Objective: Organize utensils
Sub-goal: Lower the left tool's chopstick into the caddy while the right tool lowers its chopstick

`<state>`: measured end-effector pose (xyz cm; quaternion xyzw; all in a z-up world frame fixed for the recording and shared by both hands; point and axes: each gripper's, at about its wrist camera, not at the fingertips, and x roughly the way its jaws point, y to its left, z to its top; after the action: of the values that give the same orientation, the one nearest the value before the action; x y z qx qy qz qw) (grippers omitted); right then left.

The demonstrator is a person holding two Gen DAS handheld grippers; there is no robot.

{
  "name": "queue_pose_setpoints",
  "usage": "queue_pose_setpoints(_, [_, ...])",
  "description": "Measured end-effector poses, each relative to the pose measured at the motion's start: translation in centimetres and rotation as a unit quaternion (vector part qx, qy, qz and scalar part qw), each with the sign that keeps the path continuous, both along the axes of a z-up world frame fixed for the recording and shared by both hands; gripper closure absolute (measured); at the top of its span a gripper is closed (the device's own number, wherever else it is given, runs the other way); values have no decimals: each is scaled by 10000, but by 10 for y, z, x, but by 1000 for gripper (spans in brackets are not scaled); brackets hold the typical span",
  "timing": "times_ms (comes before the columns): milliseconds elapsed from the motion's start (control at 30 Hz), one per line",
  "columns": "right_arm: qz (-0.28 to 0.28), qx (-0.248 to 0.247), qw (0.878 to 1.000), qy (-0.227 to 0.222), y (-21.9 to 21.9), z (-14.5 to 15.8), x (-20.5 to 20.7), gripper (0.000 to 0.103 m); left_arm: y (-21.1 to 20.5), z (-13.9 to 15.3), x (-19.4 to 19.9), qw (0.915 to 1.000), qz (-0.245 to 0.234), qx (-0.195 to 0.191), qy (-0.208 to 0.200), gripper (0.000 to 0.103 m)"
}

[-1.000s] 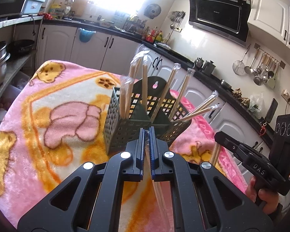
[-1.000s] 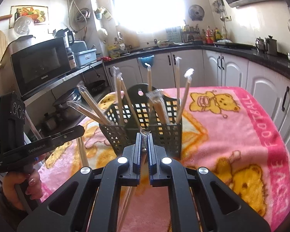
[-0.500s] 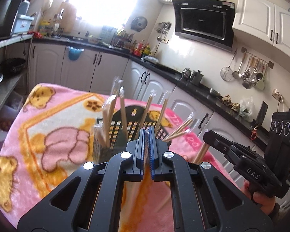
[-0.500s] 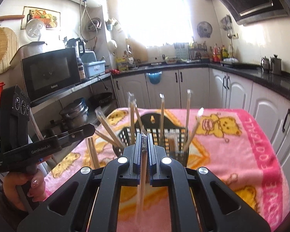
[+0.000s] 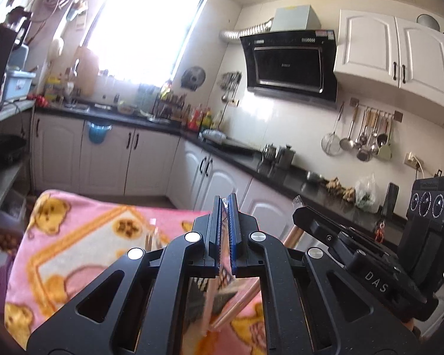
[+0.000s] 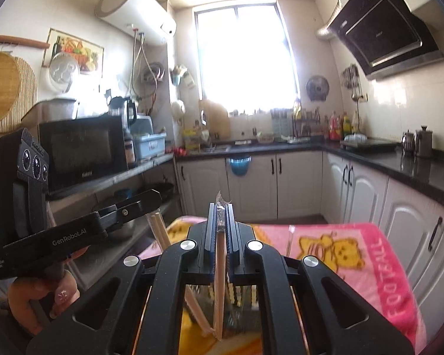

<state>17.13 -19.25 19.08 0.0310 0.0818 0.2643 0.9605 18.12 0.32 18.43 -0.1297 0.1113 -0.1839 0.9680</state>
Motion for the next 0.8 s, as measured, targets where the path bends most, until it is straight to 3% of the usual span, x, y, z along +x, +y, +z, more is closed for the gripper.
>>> queue_pose_setpoints(367, [-369, 46, 9986, -363, -5, 17, 32, 97, -4, 26, 26, 9985, 333, 182, -404, 101])
queue_pose_setpoints(500, [-537, -11, 9979, -362, -4, 7, 45, 97, -8, 19, 34, 9969, 535, 422, -387, 101])
queue_pose_setpoints(800, [-661, -129, 9976, -173, -1, -24, 65, 97, 3, -13, 54, 9956, 821, 444, -63, 101])
